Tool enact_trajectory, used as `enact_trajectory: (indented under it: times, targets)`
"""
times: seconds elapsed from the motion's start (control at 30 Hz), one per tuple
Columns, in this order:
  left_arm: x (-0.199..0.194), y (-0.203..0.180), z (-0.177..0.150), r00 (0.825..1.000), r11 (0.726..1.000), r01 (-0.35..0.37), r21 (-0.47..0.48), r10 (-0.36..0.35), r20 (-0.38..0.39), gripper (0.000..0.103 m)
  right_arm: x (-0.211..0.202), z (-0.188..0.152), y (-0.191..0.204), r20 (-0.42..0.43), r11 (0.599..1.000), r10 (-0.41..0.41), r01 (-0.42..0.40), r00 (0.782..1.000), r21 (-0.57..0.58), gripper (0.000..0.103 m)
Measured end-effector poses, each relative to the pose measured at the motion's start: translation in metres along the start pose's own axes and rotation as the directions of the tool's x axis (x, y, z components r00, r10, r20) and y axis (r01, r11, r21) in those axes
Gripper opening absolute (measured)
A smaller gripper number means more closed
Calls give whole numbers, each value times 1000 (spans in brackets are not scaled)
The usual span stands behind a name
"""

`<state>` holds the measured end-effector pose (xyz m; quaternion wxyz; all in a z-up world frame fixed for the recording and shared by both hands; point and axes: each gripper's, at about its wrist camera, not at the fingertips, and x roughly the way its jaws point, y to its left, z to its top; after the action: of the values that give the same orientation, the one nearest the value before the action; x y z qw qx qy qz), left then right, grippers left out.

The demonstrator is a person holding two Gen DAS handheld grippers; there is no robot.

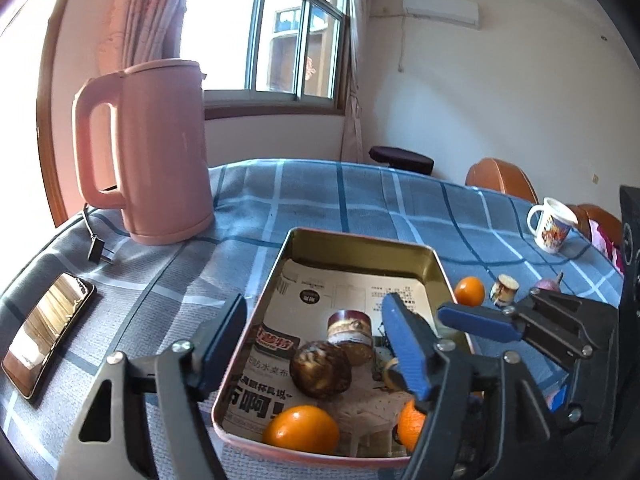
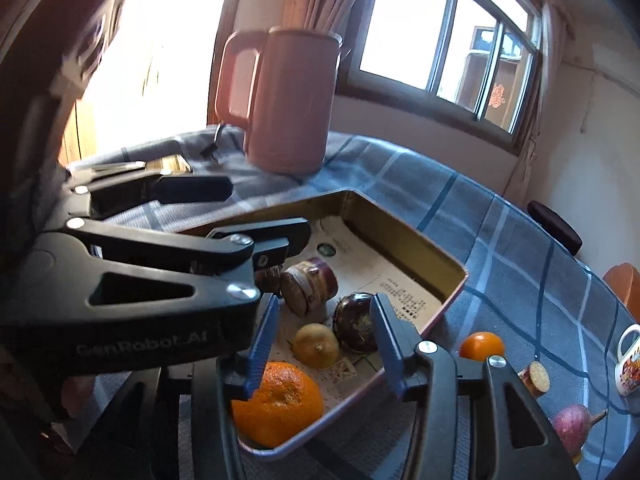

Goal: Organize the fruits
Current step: 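Open the right tool dropping the brown fruit while the left tool releases the pastry, then grasp the small orange on the table with the right tool while the left tool withdraws from the tin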

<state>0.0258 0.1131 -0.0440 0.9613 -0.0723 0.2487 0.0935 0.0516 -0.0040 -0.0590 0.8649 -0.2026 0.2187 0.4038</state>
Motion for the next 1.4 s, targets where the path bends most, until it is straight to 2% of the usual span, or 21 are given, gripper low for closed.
enact_trajectory:
  times: [0.13, 0.27, 0.37, 0.43, 0.6, 0.87, 0.97, 1.0, 1.1, 1.23, 1.4]
  targets:
    - [-4, -6, 1, 1000, 1000, 9, -2, -9, 22, 75, -17, -7, -15, 34, 999, -41, 40, 999, 23, 50]
    - [-8, -16, 4, 999, 1000, 5, 1, -5, 44, 87, -36, -19, -51, 44, 991, -109, 105, 993, 79, 50]
    - [-10, -27, 8, 997, 1000, 7, 16, -8, 74, 94, -42, -29, -85, 11, 974, -182, 179, 983, 136, 50]
    - [-7, -34, 12, 997, 1000, 12, 27, -14, 80, 96, -40, -32, -105, -18, 963, -202, 202, 979, 179, 50]
    - [0, -45, 24, 996, 999, 16, 43, -20, 86, 97, -15, -27, -110, -85, 967, -198, 209, 976, 147, 50]
    - [3, -47, 32, 996, 999, 18, 35, -21, 85, 99, 28, -16, -108, -169, 980, -147, 167, 975, 112, 50]
    - [4, -50, 33, 996, 999, 14, 44, -18, 82, 99, 47, -20, -114, -260, 980, -120, 157, 958, 125, 47]
    - [4, -51, 34, 997, 999, 12, 45, -16, 82, 99, 48, -20, -115, -271, 979, -122, 161, 955, 125, 41]
    - [8, -56, 36, 997, 999, 7, 49, -11, 73, 99, 41, -20, -116, -240, 980, -107, 144, 965, 138, 41]
    - [12, -72, 38, 998, 998, 12, 67, -16, 65, 99, 10, -21, -123, -132, 966, -167, 189, 977, 176, 41]
    - [21, -107, 39, 999, 993, 37, 113, -41, 35, 99, -22, -24, -155, -84, 924, -281, 293, 956, 245, 41]
